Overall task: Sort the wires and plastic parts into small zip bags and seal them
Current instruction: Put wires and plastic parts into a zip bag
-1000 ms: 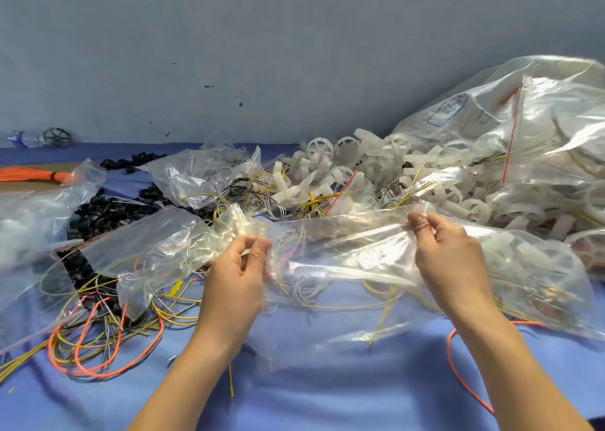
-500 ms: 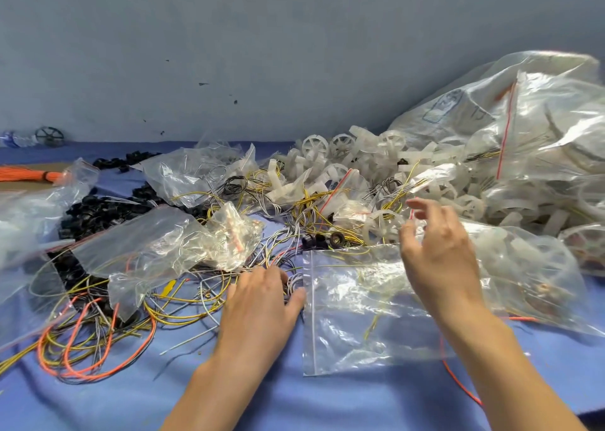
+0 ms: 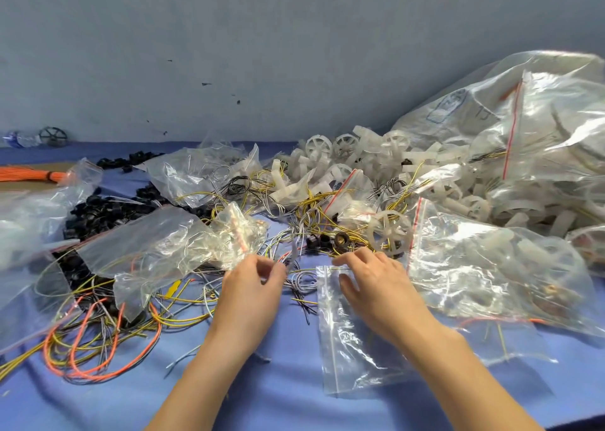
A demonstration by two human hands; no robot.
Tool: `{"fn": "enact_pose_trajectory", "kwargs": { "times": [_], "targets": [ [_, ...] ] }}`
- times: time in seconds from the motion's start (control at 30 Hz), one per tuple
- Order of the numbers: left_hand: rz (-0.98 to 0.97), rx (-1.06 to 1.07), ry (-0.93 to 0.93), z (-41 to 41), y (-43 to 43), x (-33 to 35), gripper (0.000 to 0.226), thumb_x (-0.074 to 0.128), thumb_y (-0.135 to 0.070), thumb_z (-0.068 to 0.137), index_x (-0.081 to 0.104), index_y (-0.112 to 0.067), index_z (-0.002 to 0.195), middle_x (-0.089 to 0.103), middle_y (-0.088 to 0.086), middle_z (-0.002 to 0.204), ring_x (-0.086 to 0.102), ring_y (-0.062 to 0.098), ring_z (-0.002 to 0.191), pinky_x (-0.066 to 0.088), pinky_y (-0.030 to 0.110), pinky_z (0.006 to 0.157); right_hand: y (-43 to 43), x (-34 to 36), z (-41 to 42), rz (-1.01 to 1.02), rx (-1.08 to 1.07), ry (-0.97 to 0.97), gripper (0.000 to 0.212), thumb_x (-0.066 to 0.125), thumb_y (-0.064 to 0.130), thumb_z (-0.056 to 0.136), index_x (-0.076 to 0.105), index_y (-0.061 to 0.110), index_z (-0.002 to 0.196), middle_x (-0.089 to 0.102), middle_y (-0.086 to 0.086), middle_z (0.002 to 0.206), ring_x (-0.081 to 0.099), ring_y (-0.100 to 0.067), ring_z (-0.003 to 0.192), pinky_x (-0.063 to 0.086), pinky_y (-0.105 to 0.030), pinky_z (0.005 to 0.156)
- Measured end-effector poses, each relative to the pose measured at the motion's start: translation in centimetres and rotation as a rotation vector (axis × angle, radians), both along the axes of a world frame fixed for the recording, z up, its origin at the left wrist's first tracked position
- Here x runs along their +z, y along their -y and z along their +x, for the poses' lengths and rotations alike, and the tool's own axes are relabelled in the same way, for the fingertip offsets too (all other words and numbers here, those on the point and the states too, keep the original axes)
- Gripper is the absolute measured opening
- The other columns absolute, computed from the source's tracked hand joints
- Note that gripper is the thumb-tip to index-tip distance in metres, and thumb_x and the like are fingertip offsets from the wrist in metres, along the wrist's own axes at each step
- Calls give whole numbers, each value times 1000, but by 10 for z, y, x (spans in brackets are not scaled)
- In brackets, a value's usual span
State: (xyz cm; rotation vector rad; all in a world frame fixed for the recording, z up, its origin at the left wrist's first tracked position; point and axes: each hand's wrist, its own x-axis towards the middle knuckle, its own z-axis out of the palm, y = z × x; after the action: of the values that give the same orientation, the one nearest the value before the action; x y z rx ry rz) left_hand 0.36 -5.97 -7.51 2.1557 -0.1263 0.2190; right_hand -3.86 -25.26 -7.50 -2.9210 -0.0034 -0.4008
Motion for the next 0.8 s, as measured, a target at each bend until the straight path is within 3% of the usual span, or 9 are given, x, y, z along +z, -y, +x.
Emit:
{"fn": "enact_pose_trajectory", "kwargs": {
  "times": [0.17, 0.27, 0.33, 0.43, 0.53, 0.6, 0.7, 0.8],
  "targets": [
    [-399, 42, 106, -1, -4, 24, 8, 60, -29, 94, 61, -21, 92, 67, -4, 94, 62, 11, 90, 45, 27, 80, -4, 3, 3, 72, 36, 91, 32, 42, 36, 101, 51, 32, 132, 54, 9, 126, 50, -17, 117, 36, -34, 101],
    [-550, -35, 140, -10, 1, 32, 7, 60, -26, 95, 62, -19, 94, 67, -8, 85, 61, -1, 78, 45, 12, 71, -16, 16, 3, 482, 153, 209, 29, 49, 37, 100, 63, 26, 123, 63, 12, 117, 57, -7, 110, 42, -26, 94],
    [-648, -130, 95, -15, 7, 32, 10, 61, -25, 94, 63, -16, 97, 70, -9, 80, 63, -2, 77, 45, 8, 69, -30, 26, 1, 782, 255, 164, 33, 49, 46, 96, 65, 28, 120, 66, 17, 112, 60, 3, 102, 45, -16, 83],
    [-737, -288, -24, -20, 18, 29, 24, 64, -34, 85, 66, -15, 99, 74, -2, 84, 70, 6, 85, 51, 13, 74, -44, 33, 1, 983, 320, 147, 27, 50, 38, 99, 68, 26, 114, 73, 9, 101, 67, -6, 93, 53, -26, 82],
    [-663, -236, 19, -21, 29, 30, 17, 64, -29, 89, 64, -15, 99, 73, 0, 85, 69, 7, 82, 50, 15, 73, -45, 37, 2, 983, 265, 251, 21, 50, 25, 102, 70, 19, 105, 74, 4, 92, 69, -13, 89, 53, -40, 83],
    [-562, -143, 122, -22, 33, 33, 14, 60, -27, 94, 59, -18, 105, 69, -4, 90, 67, 3, 81, 50, 16, 74, -43, 37, 3, 946, 245, 274, 20, 50, 23, 102, 69, 16, 103, 73, 8, 90, 68, -7, 88, 53, -35, 82],
    [-595, -149, 220, -22, 36, 42, 10, 57, -28, 97, 59, -21, 103, 71, -10, 83, 67, 0, 72, 51, 16, 67, -42, 35, 6, 825, 283, 273, 17, 49, 21, 102, 65, 18, 97, 67, 17, 81, 63, 7, 80, 47, -17, 70],
    [-624, -166, 249, -19, 33, 44, 10, 58, -29, 97, 61, -24, 89, 67, -16, 69, 56, 0, 56, 43, 18, 59, -42, 36, 8, 783, 301, 272, 16, 48, 22, 103, 62, 27, 95, 61, 11, 73, 58, 1, 73, 42, -15, 65]
  ]
}}
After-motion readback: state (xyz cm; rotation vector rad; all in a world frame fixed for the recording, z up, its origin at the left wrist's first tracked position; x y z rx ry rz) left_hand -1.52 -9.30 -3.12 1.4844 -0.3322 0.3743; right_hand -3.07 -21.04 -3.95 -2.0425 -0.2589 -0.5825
